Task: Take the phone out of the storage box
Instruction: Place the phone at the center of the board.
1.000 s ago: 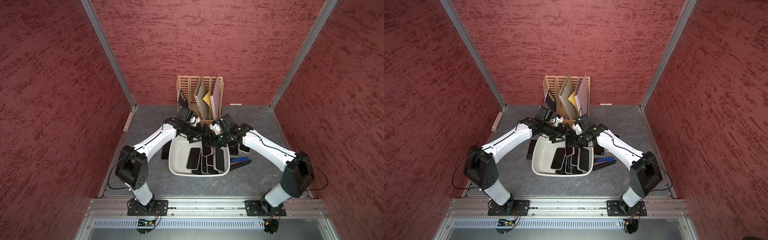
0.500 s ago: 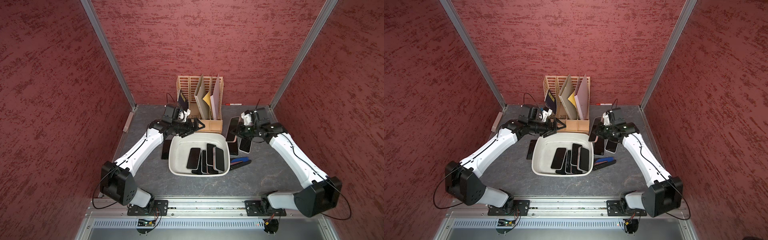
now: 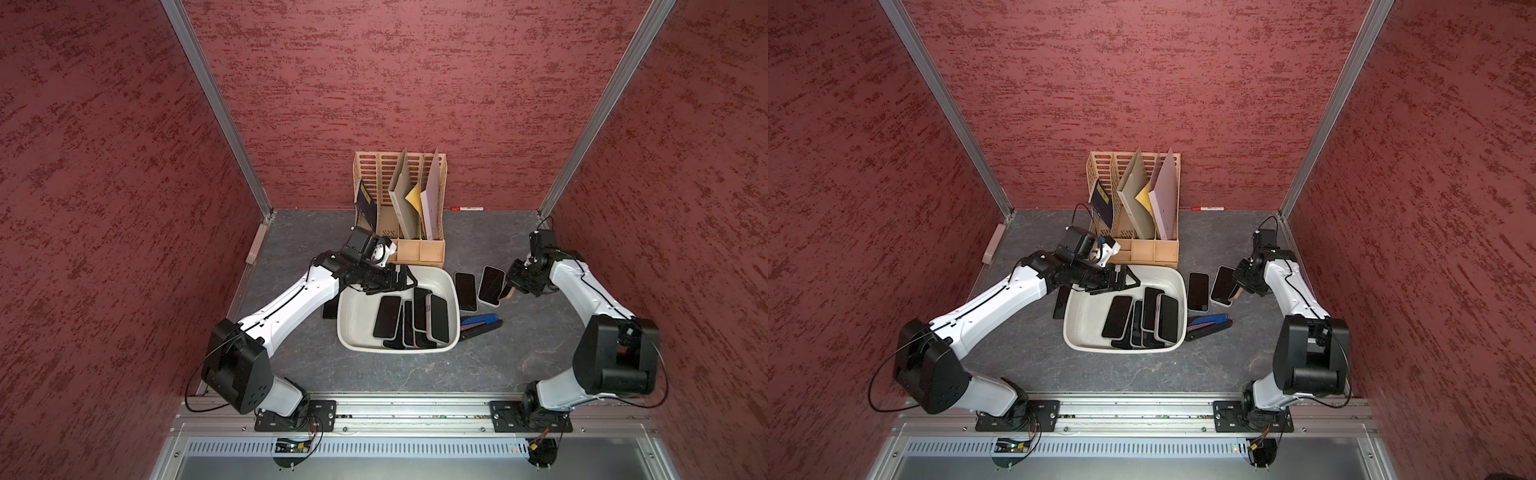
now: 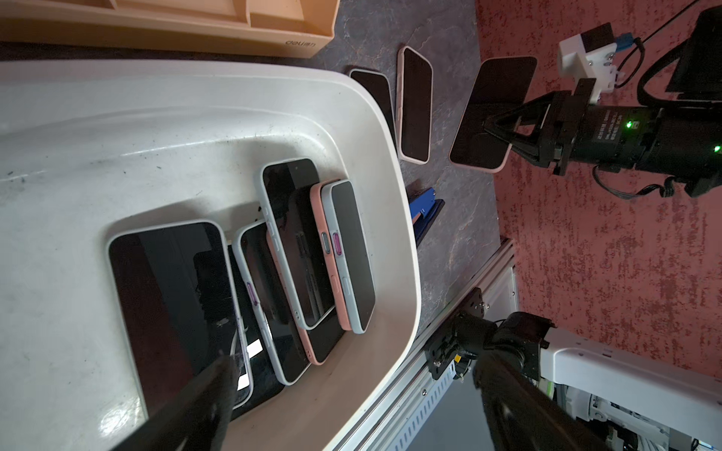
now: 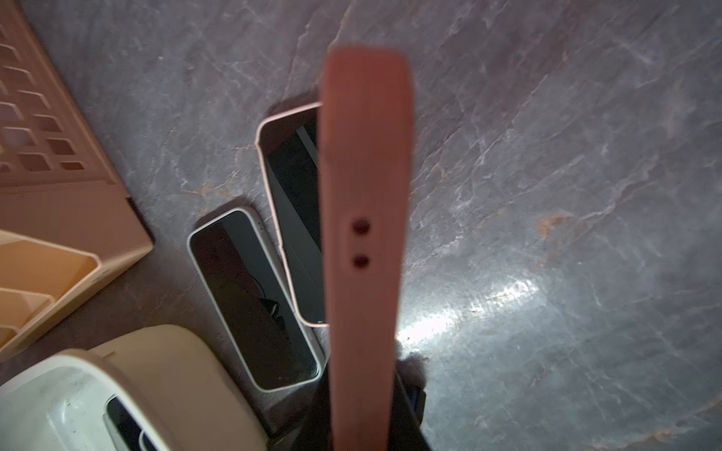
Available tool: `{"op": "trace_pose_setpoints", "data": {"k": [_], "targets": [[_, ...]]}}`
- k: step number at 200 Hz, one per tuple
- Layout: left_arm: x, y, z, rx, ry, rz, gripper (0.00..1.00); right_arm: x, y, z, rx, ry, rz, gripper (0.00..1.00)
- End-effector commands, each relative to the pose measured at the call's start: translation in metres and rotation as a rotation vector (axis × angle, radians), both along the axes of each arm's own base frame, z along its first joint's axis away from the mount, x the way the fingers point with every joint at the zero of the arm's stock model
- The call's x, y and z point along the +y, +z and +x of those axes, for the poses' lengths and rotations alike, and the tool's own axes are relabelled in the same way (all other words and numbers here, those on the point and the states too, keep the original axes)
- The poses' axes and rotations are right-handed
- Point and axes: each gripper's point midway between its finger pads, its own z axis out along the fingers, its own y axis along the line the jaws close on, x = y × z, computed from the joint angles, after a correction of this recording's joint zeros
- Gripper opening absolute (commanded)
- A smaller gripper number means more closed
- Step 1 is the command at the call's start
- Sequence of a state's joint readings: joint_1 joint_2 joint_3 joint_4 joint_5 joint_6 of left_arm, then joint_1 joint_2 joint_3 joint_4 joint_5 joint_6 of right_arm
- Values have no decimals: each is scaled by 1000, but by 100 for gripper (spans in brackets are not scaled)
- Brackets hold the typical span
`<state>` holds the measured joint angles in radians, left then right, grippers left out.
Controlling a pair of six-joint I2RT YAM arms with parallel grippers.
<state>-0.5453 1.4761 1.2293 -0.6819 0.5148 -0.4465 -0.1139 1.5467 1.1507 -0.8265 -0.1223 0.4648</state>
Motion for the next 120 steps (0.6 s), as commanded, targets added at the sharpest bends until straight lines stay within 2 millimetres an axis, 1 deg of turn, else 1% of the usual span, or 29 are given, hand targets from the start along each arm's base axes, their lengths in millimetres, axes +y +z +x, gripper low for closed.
{"op": "trace_pose_setpoints", "data": {"k": [1, 20, 57, 78, 103, 120], "targets": [[8, -10, -7, -4, -14, 37, 100, -25, 6, 23, -84, -3, -85, 0], [11, -12, -11, -9, -16, 32, 100, -35, -6, 31, -83, -4, -96, 0], [12, -14, -15, -8, -26, 21, 100, -36, -26, 49, -91, 23, -82, 0], [13, -14, -15, -14, -26, 27, 100, -40, -38, 53, -75, 21, -76, 0], [14, -10, -14, -39, -29, 26, 100, -36, -47, 61, -93, 35, -33, 0], [16, -10, -13, -52, -25, 35, 100, -30, -57, 63, -89, 53, 1, 0]]}}
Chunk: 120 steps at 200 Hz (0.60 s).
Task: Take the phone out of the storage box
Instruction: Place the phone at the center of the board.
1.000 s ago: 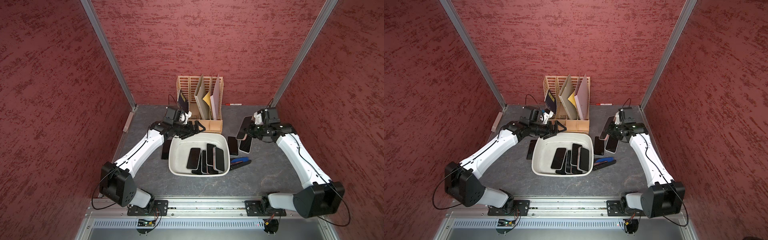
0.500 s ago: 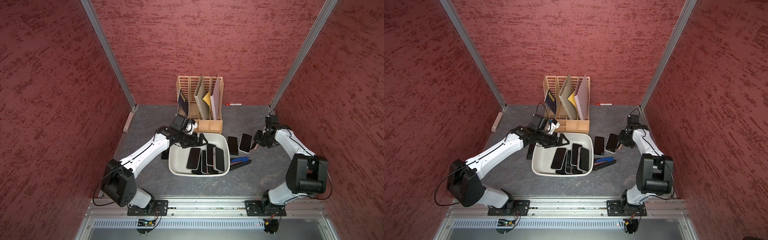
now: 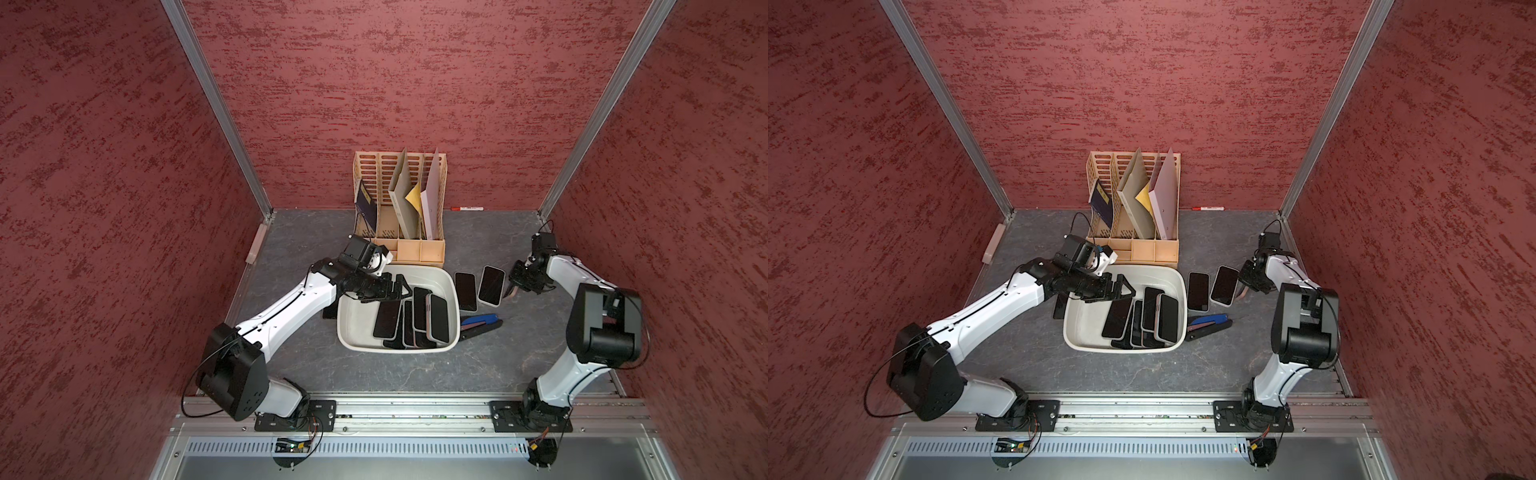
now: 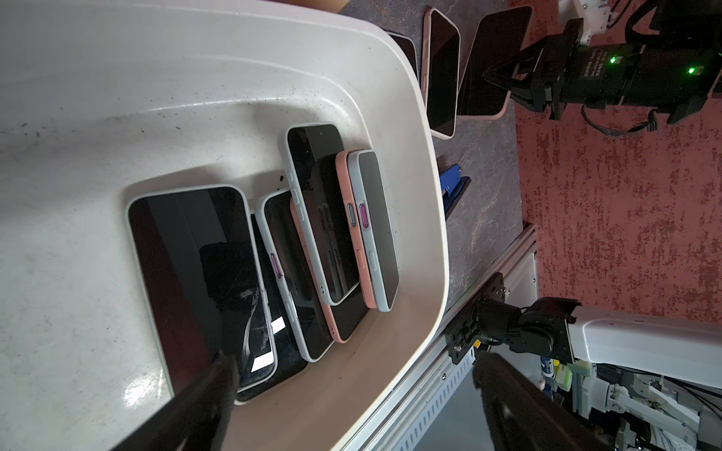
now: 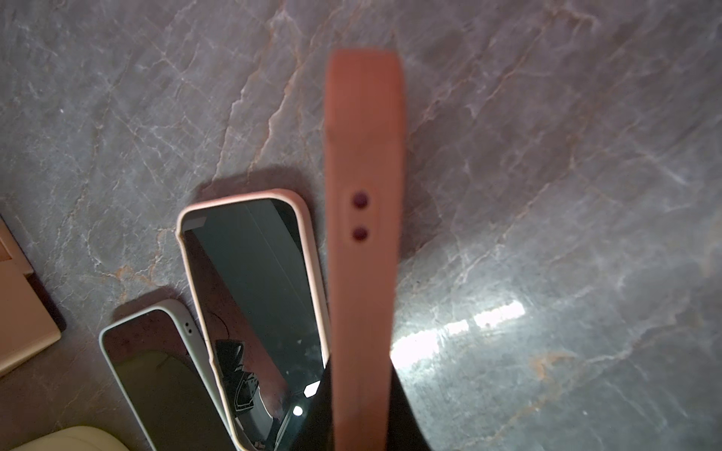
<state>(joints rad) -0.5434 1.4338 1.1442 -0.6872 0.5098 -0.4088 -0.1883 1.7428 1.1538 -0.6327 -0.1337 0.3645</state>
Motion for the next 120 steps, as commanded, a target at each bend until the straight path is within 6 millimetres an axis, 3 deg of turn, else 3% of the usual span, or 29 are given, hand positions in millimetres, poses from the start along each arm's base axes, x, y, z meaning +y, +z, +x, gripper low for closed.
{"op": "trace_pose_setpoints", "data": {"k": [1, 67, 120], "targets": [[4, 9, 3, -67, -3, -1, 100, 2, -7, 27, -78, 33, 29, 0], [6, 6, 10, -96, 9, 16, 100, 35, -22, 25, -117, 152, 190, 0], [7, -9, 12, -104, -17, 50, 100, 39, -42, 10, -72, 121, 235, 0]]}}
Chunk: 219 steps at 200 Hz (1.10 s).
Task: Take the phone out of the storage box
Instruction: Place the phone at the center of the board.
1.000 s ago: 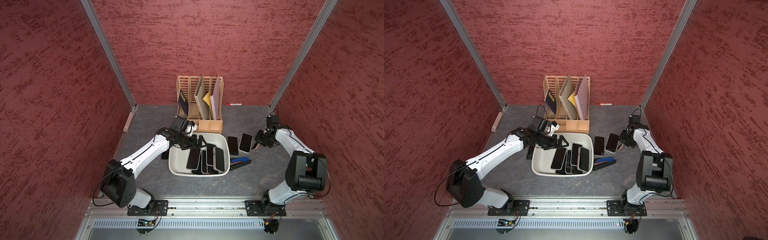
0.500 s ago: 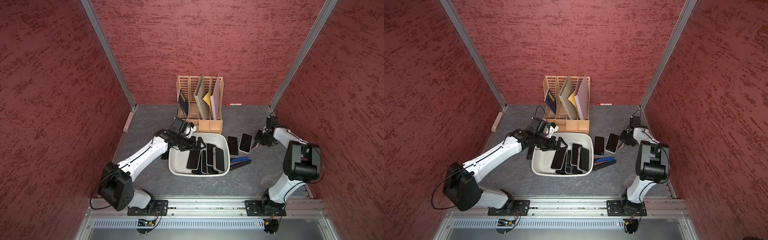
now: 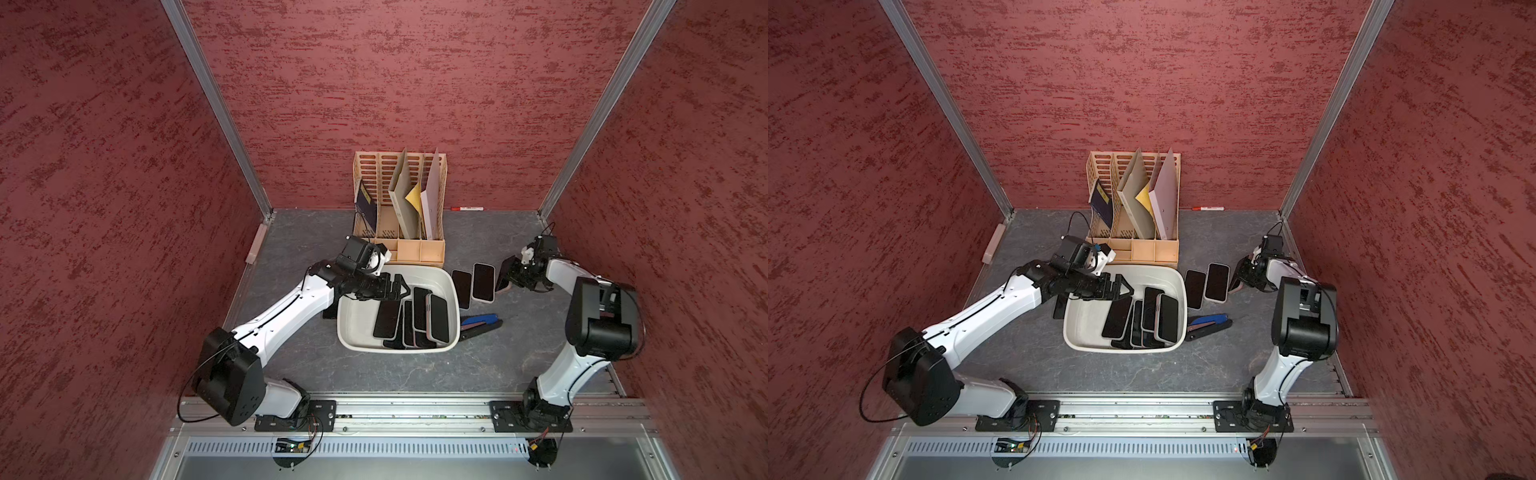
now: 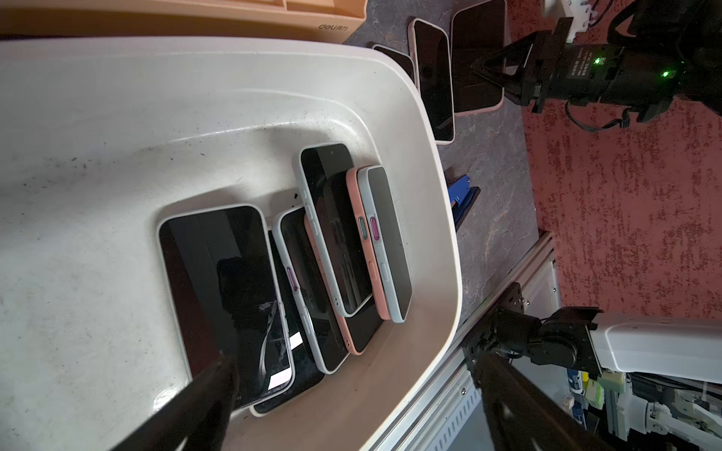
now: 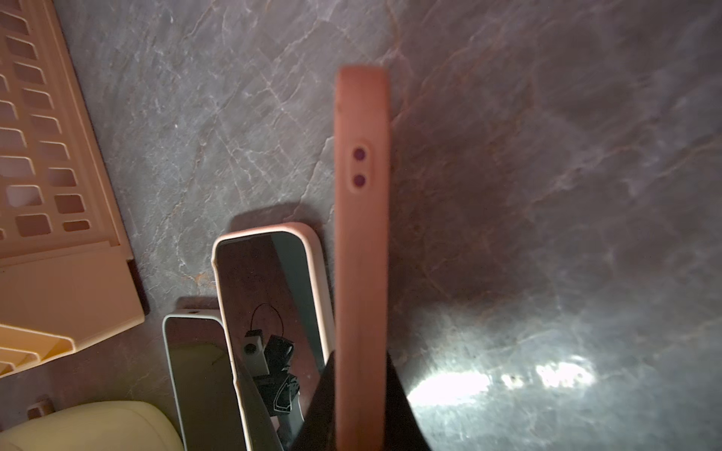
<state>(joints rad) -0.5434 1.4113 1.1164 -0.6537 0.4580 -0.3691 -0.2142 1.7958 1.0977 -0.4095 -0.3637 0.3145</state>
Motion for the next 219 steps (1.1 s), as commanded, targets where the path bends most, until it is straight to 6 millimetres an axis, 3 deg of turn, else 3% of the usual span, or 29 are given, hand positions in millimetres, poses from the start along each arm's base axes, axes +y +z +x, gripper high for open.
{"op": "trace_pose_setpoints", "data": {"k": [1, 14, 44, 105, 145, 167, 219], "targets": [[1, -7, 7, -32, -18, 22, 100, 17, -34, -21, 92, 23, 66, 0], [1, -8, 9, -40, -24, 33, 100, 14, -35, -21, 100, 9, 72, 2], [-1, -4, 16, -64, -38, 44, 100, 9, -34, -23, 139, -16, 95, 18], [-5, -3, 27, -73, -45, 53, 100, -3, -27, -40, 189, -40, 31, 67], [1, -4, 27, -87, -18, 49, 100, -11, -18, -52, 221, -71, -13, 90], [8, -3, 27, -80, 14, 47, 100, -15, -10, -57, 224, -89, -34, 98], [19, -4, 18, -95, 54, 45, 100, -25, 14, -67, 219, -116, -96, 98]]}}
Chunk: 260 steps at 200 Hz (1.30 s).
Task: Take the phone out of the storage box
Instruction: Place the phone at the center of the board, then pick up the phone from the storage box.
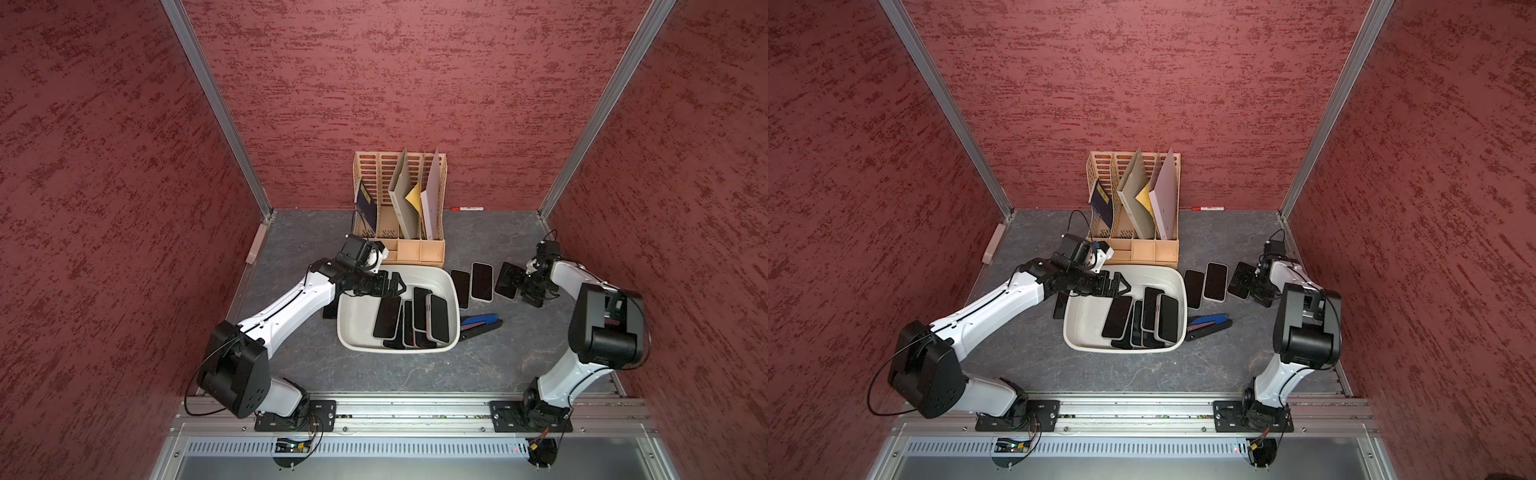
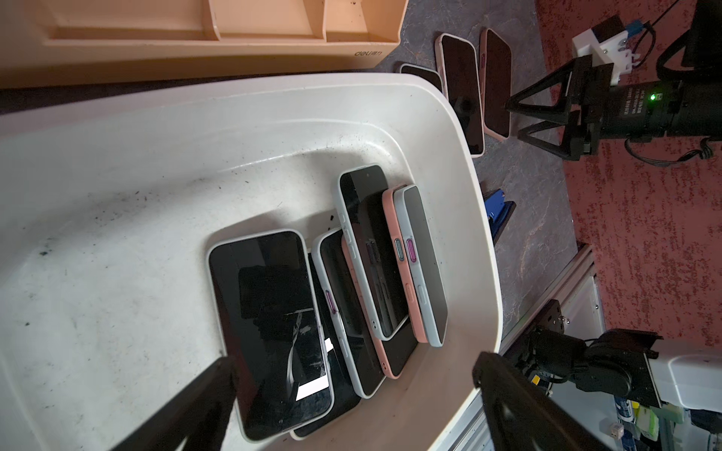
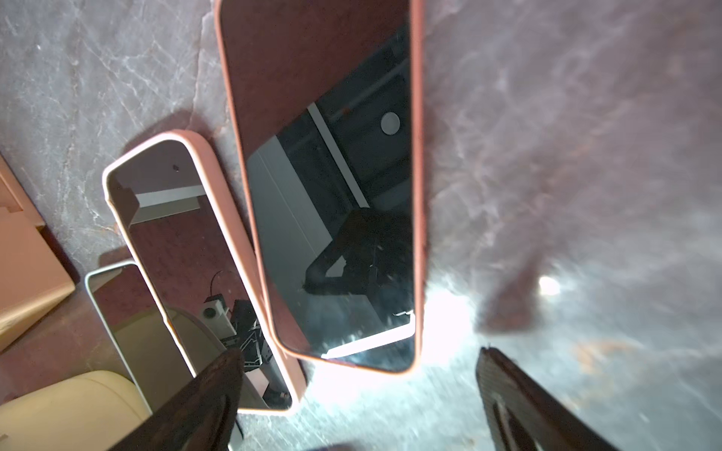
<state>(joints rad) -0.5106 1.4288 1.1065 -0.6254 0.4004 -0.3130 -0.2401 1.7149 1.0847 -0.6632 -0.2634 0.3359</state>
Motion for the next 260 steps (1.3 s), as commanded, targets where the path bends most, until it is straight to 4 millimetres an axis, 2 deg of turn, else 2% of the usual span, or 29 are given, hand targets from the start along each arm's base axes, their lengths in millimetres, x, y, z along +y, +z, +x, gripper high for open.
{"op": "trace_pose_setpoints", "data": {"k": [1, 24, 52, 97, 131, 160, 196, 260], "targets": [[6, 5, 0, -37, 29, -9, 100, -11, 15, -11, 13, -28, -58, 98], [5, 6, -5, -34, 1, -6, 100, -14, 32, -18, 4, -43, -85, 98], [1, -2, -9, -8, -39, 66, 100, 2, 63, -18, -96, -13, -20, 98], [-18, -31, -17, 103, -63, 148, 100, 36, 114, -30, -232, 44, 124, 98], [-12, -62, -22, 203, -43, 271, 100, 62, 141, -44, -294, 95, 191, 98], [-1, -81, -20, 233, -38, 380, 100, 82, 155, -50, -316, 145, 230, 98], [2, -95, -18, 266, -36, 424, 100, 98, 165, -53, -335, 180, 271, 98], [7, -121, -19, 327, -53, 471, 96, 111, 161, -59, -325, 224, 287, 98]]}}
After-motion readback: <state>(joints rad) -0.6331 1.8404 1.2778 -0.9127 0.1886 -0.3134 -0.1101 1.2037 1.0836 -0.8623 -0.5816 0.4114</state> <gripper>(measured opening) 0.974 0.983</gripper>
